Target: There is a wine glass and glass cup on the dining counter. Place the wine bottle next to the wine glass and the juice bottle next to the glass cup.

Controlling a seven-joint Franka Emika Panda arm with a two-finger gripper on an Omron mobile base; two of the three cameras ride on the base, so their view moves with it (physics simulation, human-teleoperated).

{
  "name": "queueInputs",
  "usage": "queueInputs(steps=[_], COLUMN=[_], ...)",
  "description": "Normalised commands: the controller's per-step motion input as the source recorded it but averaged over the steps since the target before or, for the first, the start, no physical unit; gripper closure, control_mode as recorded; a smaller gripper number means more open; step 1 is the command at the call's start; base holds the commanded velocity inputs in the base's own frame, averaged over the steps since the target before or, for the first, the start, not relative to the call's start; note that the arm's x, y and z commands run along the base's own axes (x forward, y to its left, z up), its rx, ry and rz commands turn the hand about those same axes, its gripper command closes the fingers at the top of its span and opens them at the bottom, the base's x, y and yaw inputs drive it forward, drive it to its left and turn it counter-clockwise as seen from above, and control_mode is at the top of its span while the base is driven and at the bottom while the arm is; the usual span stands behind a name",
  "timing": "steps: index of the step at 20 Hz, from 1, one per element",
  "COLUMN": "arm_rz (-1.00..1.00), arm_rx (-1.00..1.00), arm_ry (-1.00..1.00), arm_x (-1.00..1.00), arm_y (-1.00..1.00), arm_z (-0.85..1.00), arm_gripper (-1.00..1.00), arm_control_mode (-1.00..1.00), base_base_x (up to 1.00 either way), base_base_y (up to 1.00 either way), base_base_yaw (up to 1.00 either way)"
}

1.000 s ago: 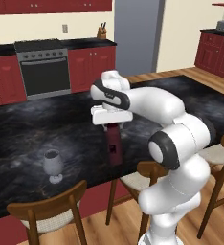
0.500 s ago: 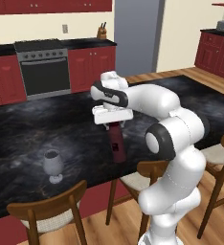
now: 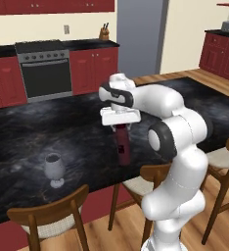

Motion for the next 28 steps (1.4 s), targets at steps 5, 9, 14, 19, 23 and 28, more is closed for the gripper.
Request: queueInputs(steps=[5,9,14,19,23,28], arm_rz=[-0.03,-0.01,0.0,0.0,0.0,0.0], arm_rx=[0.0,0.0,0.0,0.0,0.0,0.0], arm_ry=[-0.01,-0.07,-0.09,-0.12,-0.17,-0.28], arm_x=[0.18,0.11,0.16,0.03,-0.01,-0.11], arm_y=[-0.29,-0.21,-0.08,-0.27,-0.27,-0.22], arm_z=[-0.07,-0.03,0.0,0.0,0.0,-0.05], arm_gripper=[1.0,1.0,1.0,1.0,1.0,1.0], arm_control_mode=[-1.0,-1.0,-1.0,-1.0,-1.0,-1.0], base_base_x=[0.0,0.0,0.0,0.0,0.0,0.0], base_base_y=[0.0,0.0,0.0,0.0,0.0,0.0], base_base_yaw=[0.0,0.0,0.0,0.0,0.0,0.0])
